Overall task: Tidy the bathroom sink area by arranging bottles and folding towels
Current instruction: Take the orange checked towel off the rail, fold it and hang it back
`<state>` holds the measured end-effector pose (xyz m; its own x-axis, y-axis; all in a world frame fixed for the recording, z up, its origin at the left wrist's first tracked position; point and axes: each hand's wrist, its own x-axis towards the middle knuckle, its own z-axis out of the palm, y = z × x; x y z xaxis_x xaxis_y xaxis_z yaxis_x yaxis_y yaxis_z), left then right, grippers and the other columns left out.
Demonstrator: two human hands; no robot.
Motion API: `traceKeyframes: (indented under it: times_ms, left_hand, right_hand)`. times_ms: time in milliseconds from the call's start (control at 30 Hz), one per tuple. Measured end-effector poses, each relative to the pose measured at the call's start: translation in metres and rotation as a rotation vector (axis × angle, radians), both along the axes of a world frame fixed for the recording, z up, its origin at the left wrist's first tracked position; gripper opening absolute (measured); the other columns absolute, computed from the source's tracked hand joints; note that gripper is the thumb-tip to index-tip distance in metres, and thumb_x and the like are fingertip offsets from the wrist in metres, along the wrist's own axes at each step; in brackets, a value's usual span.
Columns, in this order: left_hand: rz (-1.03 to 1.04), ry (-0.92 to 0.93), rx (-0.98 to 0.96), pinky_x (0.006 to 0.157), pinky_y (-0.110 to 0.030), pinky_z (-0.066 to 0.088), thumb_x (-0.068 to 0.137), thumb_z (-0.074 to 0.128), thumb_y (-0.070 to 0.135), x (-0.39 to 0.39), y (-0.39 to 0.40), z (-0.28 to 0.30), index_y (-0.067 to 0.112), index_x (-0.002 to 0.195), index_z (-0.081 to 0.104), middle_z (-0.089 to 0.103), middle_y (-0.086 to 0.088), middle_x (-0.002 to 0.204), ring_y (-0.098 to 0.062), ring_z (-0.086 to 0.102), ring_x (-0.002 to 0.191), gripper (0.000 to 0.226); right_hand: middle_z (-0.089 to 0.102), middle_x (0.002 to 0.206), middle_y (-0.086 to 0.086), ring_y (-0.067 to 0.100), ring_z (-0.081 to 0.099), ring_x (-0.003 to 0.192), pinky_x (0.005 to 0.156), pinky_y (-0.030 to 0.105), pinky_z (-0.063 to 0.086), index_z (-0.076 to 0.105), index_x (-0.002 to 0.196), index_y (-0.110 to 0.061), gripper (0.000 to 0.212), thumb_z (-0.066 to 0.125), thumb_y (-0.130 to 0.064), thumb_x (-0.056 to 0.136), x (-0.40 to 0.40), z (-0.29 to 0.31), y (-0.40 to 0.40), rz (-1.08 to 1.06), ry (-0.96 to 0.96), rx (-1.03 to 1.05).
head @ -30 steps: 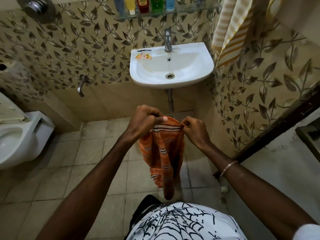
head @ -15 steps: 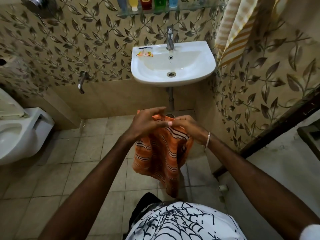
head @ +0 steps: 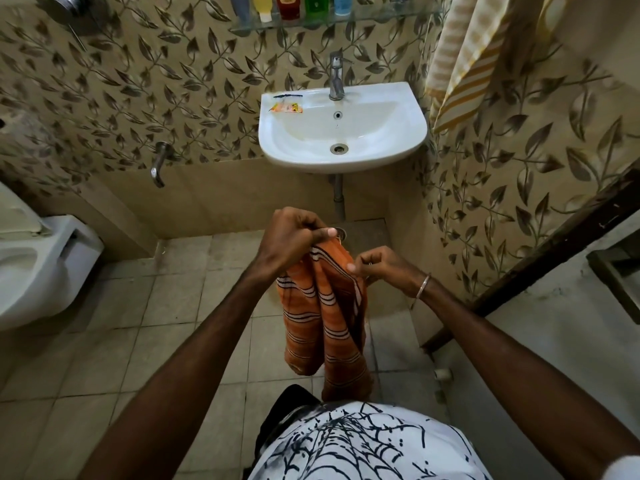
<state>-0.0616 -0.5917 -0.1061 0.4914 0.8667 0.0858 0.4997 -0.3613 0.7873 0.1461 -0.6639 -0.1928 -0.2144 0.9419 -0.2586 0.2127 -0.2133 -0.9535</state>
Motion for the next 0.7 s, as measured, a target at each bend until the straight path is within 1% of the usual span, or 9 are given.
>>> traceKeyframes:
  times_ms: [67,200,267,333,400,467,533,633,700]
  left_hand:
    - [0.031,-0.024,-0.009,0.055,-0.021,0.052,0.081,0.079,0.023,-0.006,0.004,0.006,0.015,0.075,0.078,0.074,0.004,0.070,-0.004,0.069,0.061,0.010]
    - [0.096,-0.035,-0.005,0.053,-0.018,0.050,0.082,0.078,0.024,-0.019,0.013,0.014,0.016,0.074,0.077,0.074,0.004,0.071,-0.004,0.069,0.060,0.012]
    - [0.126,0.000,-0.002,0.055,-0.023,0.054,0.083,0.077,0.027,-0.024,0.019,0.012,0.013,0.077,0.077,0.075,0.002,0.074,-0.007,0.071,0.063,0.014]
    - [0.111,0.096,0.006,0.060,-0.027,0.057,0.084,0.076,0.029,-0.027,0.022,0.009,0.013,0.081,0.077,0.076,0.001,0.080,-0.011,0.072,0.069,0.016]
    - [0.033,0.205,0.030,0.066,-0.026,0.055,0.083,0.077,0.031,-0.025,0.019,0.008,0.012,0.101,0.075,0.074,0.002,0.099,-0.012,0.071,0.082,0.027]
    - [-0.081,0.246,-0.018,0.080,-0.031,0.058,0.079,0.080,0.033,-0.018,0.013,0.004,0.014,0.128,0.064,0.068,-0.001,0.124,-0.013,0.067,0.099,0.055]
    - [-0.217,0.228,-0.127,0.091,-0.036,0.057,0.076,0.082,0.033,-0.008,0.005,-0.002,0.018,0.138,0.056,0.062,-0.003,0.136,-0.013,0.065,0.110,0.069]
    - [-0.346,0.193,-0.220,0.089,-0.032,0.058,0.076,0.083,0.031,0.001,-0.001,-0.016,0.015,0.131,0.063,0.069,-0.001,0.124,-0.008,0.068,0.106,0.061]
    - [-0.325,0.203,-0.199,0.081,-0.033,0.060,0.077,0.082,0.030,0.001,0.000,-0.020,0.014,0.115,0.072,0.075,0.001,0.105,-0.007,0.071,0.092,0.042]
  right_hand:
    - [0.068,0.081,0.003,0.017,0.063,0.078,0.079,0.038,0.050,0.069,0.072,-0.016,0.030,0.074,-0.043,0.084,0.005,-0.010,-0.003,0.009,-0.049,-0.008]
    - [0.069,0.087,0.011,0.019,0.066,0.081,0.075,0.028,0.055,0.069,0.086,0.006,0.061,0.075,-0.054,0.075,0.013,-0.020,-0.007,-0.067,-0.053,0.008]
    - [0.068,0.088,0.013,0.020,0.066,0.082,0.074,0.032,0.055,0.065,0.088,0.010,0.054,0.076,-0.042,0.083,0.014,-0.019,-0.004,-0.118,0.012,0.024]
    - [0.066,0.082,0.007,0.016,0.064,0.076,0.069,0.032,0.053,0.065,0.085,0.005,0.036,0.069,-0.031,0.089,0.012,-0.015,-0.002,-0.127,0.055,0.018]
    - [0.062,0.074,0.000,0.010,0.058,0.067,0.061,0.026,0.046,0.064,0.082,0.000,0.025,0.064,-0.022,0.094,0.008,-0.008,-0.001,-0.110,0.074,0.035]
    - [0.061,0.072,0.000,0.009,0.056,0.065,0.059,0.022,0.042,0.065,0.082,0.001,0.023,0.063,-0.018,0.095,0.002,-0.001,0.002,-0.092,0.076,0.077]
    - [0.061,0.074,0.005,0.016,0.055,0.068,0.061,0.022,0.041,0.066,0.082,0.006,0.029,0.065,-0.020,0.095,-0.004,0.007,0.006,-0.059,0.079,0.138]
    - [0.060,0.075,0.012,0.025,0.052,0.071,0.063,0.029,0.039,0.069,0.083,0.005,0.032,0.066,-0.025,0.093,-0.009,0.017,0.009,0.010,0.094,0.189]
    - [0.066,0.077,0.004,0.016,0.058,0.072,0.064,0.023,0.044,0.072,0.086,-0.002,0.017,0.066,-0.016,0.094,-0.004,0.019,0.008,0.019,0.056,0.197]
